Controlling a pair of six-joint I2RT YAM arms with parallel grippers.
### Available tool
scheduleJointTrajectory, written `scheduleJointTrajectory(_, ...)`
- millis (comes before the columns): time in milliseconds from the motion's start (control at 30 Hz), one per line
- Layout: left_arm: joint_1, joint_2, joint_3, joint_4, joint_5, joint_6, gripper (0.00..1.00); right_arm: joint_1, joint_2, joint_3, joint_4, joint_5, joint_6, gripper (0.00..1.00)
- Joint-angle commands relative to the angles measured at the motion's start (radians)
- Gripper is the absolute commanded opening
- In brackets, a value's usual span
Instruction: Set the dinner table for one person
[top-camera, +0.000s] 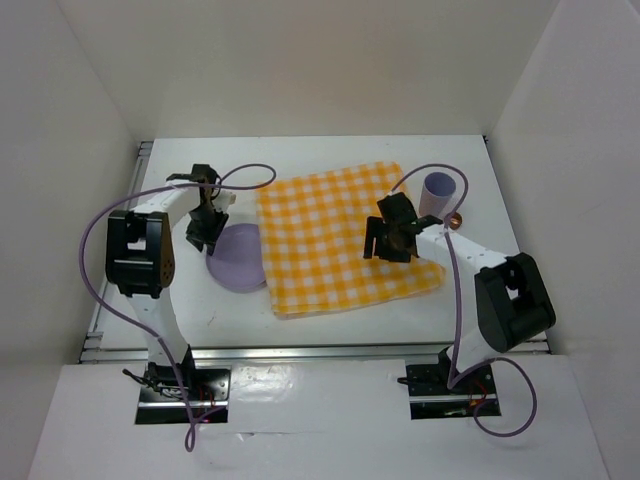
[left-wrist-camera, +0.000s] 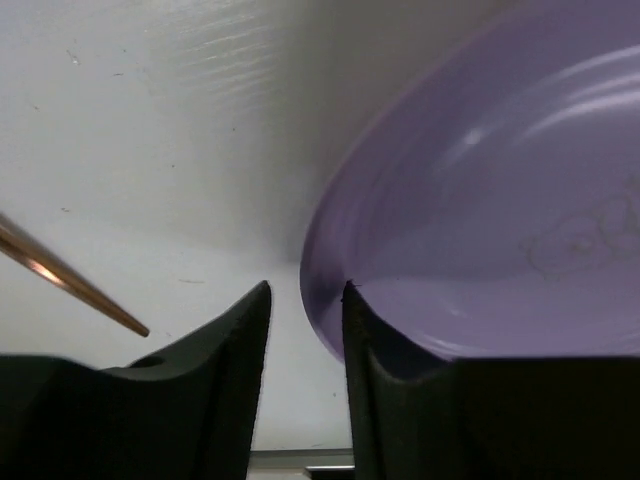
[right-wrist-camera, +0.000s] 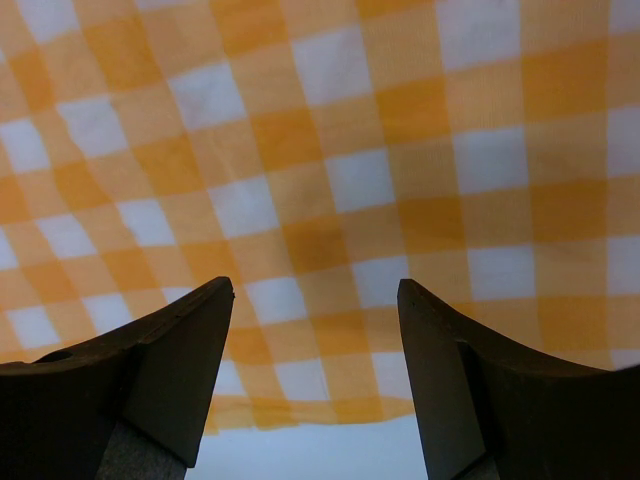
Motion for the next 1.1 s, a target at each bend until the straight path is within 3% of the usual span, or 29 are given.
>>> scheduleJointTrajectory(0,0.036,0.049,0.009,0.029,0.032,0.022,0.41,0.014,-0.058,-0.083,0.090,-0.016,0.079,0.75)
scheduleJointTrajectory(67,0.060,0.091,0.045,0.029,0.069,0.023,0.21,0.023,-0.058,-0.129,0.099,-0.016,0.111,0.75)
scheduleJointTrajectory(267,0.082,0.123,0.111,0.018,0.093,0.004,0.00,0.074,-0.058,-0.177,0.109,-0.026,0.156,0.75)
scheduleJointTrajectory(467,0.102,0.123,0.144,0.006,0.080,0.004,0.00,0.148,-0.087,-0.186,0.049,0.022,0.214,0.75)
scheduleJointTrajectory(567,0.111,0.123,0.159,0.038,0.001,0.013,0.00,0.158,-0.108,-0.186,0.037,0.014,0.259,0.73)
scheduleJointTrajectory(667,0.153,0.171,0.257,0.029,-0.008,-0.013,0.00,0.192,-0.108,-0.186,0.049,-0.010,0.283,0.71)
scheduleJointTrajectory(867,0.225,0.269,0.449,-0.022,-0.017,-0.057,0.00,0.267,0.008,-0.174,0.067,-0.045,0.329,0.63)
scheduleJointTrajectory(1067,0.246,0.292,0.483,-0.034,-0.017,-0.057,0.00,0.299,0.106,-0.105,0.107,-0.099,0.329,0.47)
